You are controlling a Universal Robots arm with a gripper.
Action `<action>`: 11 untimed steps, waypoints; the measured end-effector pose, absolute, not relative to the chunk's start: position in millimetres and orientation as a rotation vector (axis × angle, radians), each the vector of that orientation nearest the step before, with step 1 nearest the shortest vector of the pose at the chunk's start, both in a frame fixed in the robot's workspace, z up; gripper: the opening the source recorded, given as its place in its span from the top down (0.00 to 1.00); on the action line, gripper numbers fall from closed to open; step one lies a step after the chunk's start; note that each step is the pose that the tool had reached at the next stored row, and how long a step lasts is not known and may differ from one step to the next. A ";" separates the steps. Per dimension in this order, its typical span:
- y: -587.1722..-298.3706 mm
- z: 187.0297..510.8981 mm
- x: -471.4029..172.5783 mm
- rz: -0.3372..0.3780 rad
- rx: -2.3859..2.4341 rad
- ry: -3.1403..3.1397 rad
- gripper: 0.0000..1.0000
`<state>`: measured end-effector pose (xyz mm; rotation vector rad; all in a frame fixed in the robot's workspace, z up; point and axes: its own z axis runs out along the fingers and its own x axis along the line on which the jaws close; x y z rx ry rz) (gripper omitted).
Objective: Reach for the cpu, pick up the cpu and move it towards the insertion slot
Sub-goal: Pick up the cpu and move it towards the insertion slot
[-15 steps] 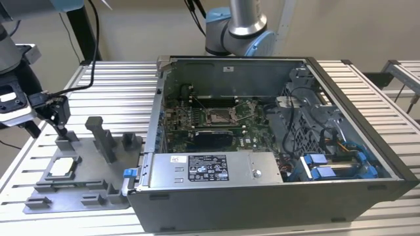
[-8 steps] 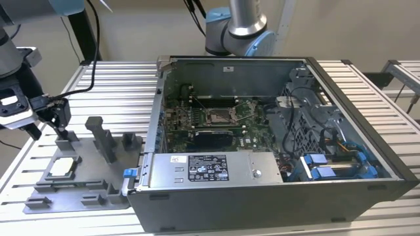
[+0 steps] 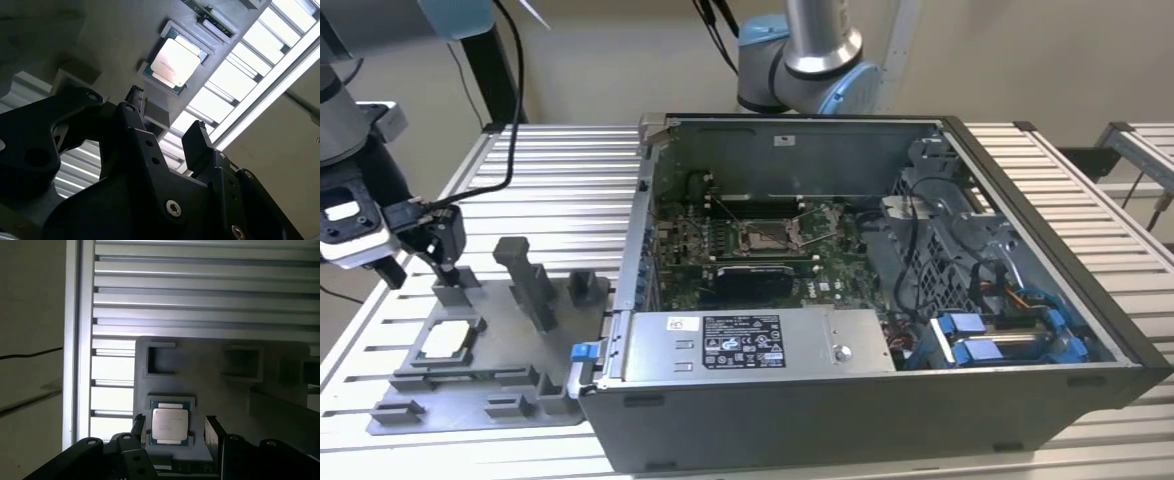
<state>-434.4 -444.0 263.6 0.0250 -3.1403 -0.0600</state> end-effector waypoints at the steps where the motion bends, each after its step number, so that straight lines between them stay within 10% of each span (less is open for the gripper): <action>1: -444.0 262.9 -434.4 -0.060 0.025 -3.140 0.00; 11: -444.4 257.4 -434.5 -0.060 0.025 -3.140 0.00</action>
